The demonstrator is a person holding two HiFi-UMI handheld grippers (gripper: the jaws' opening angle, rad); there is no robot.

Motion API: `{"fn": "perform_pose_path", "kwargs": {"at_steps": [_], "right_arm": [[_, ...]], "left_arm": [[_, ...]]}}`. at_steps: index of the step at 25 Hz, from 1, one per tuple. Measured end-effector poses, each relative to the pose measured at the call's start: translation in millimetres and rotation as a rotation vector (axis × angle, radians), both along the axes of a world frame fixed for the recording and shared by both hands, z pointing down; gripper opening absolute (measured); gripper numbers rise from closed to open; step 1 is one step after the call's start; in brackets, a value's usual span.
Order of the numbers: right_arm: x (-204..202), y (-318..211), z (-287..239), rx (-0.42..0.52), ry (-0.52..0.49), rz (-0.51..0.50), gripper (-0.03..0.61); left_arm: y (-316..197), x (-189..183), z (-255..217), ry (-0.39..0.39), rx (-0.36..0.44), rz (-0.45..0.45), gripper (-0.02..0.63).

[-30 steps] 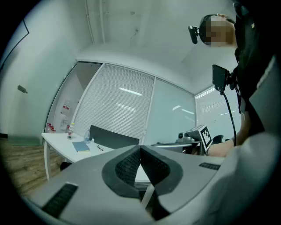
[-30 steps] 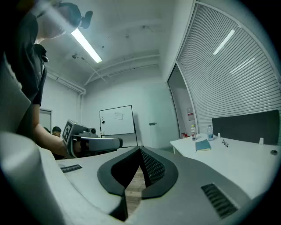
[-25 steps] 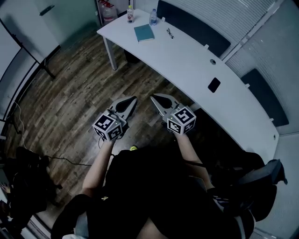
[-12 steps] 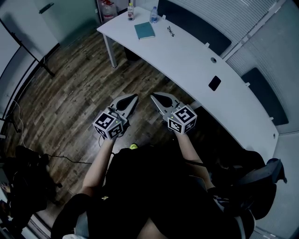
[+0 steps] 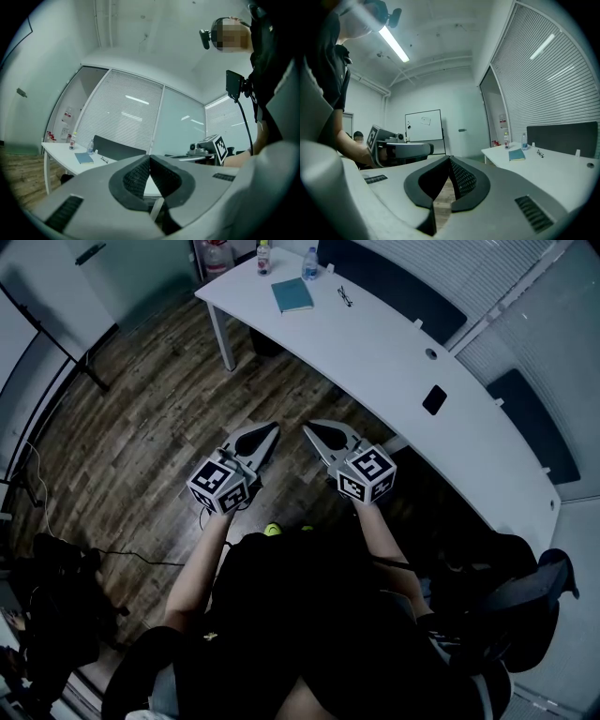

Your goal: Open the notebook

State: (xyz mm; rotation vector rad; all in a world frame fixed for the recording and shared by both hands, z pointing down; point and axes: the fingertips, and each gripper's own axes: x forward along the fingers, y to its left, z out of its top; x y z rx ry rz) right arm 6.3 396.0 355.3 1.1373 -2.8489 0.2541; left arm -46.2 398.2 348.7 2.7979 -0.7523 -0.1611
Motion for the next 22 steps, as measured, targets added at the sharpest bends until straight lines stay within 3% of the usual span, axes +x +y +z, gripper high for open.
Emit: {"fn": "perform_pose_path", "kwargs": {"at_steps": [22], "right_arm": [[-30,-13,10,-0.013,0.013,0.049,0.008]], "left_arm": [[-7,-28,8,0.006,-0.003,0.022,0.009]]}}
